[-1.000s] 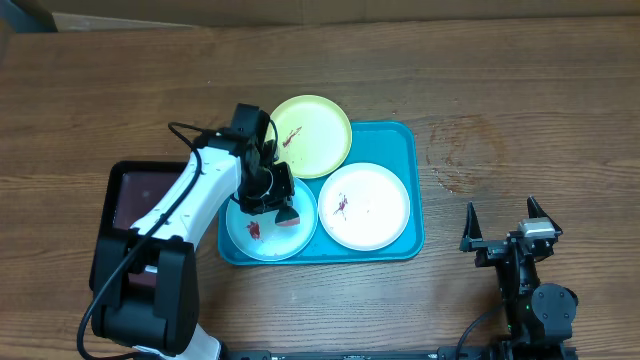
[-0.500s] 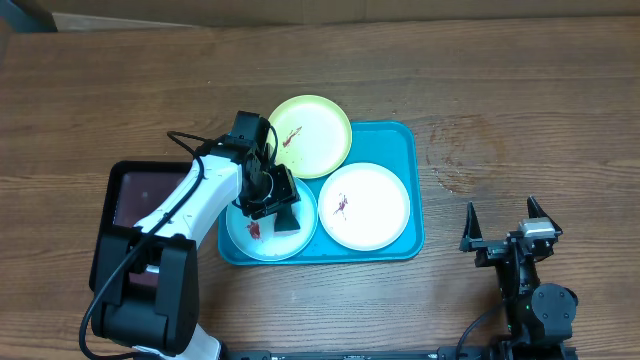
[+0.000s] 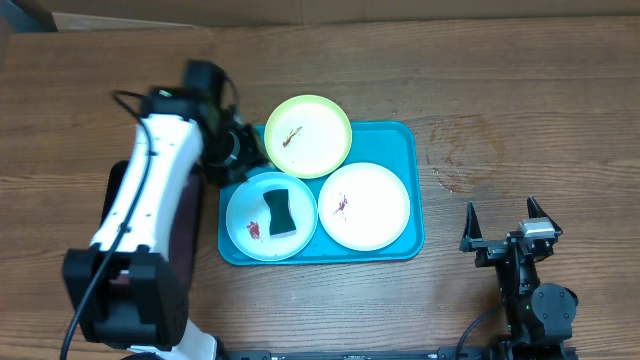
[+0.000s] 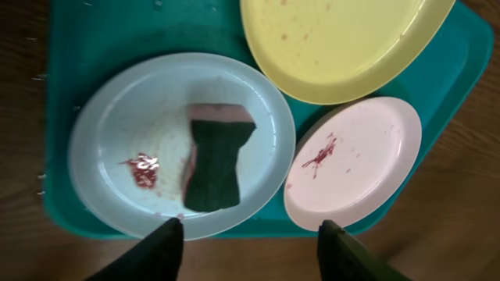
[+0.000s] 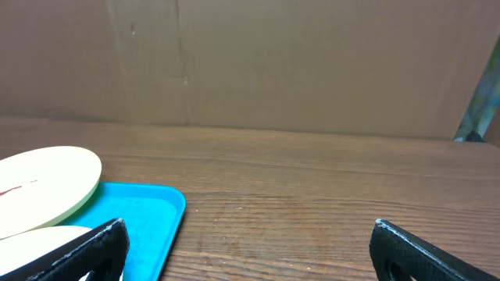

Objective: Clean dirty plates on tray and stack at the side
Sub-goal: 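Carry the sponge with the left gripper onto the light blue plate, then release the sponge on the light blue plate and raise the left gripper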

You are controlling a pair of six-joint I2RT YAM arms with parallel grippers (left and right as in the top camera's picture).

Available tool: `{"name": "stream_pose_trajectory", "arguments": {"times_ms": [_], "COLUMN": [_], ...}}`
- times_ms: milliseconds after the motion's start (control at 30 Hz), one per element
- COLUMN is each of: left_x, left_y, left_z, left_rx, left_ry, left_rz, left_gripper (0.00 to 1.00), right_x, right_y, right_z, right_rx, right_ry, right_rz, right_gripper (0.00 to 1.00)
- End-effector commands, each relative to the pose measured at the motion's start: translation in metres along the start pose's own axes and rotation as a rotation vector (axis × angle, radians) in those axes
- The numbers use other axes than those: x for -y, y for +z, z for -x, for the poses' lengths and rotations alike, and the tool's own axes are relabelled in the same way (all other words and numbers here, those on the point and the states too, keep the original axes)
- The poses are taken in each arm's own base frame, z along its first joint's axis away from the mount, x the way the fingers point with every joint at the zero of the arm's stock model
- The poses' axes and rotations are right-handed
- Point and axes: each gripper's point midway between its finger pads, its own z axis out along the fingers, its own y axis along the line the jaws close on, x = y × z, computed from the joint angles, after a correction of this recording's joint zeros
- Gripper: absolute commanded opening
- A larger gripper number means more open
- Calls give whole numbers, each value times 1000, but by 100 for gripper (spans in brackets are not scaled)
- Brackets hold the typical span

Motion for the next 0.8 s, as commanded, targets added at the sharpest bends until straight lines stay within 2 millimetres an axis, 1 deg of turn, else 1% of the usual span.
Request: {"name": "stream_pose_trajectory", "arguments": {"times_ms": [0,33,100,133,233,467,533,567,633,767], "left_x": [-11,-14,-18,-21,-32,-45,-54,-63,-69,-72], "left_y": [-28,-30,-30,-29,-29,-31,-34,-37,-39,-40], "left_z": [12,12,10,10,14,18,23,26,29,32], "left_rx": [55,50,40,42,62,85,108,129,143,151], "left_ry": [34,41,73,77,72,69,59,28,0,-8], "left_rz": [27,30,41,57,123,194,245,285,307,304], "left_gripper": [64,73,98,100,100,100,100,100,100,100], "right_x": [-1,-1,-1,-1,-1,-1,-1,-1,-1,-1], "right_y": [0,0,0,0,0,0,0,0,0,0], "right_z": [-2,-2,-2,-2,-2,-2,-2,-2,-2,-2], "right_rx": [5,5,5,5,5,5,5,5,5,5], "right_ry": [-1,-1,-1,-1,-1,-1,-1,-1,-1,-1], "right_rz": [4,4,4,4,4,4,4,4,4,4], "right_gripper": [100,100,100,100,100,100,100,100,100,100]}}
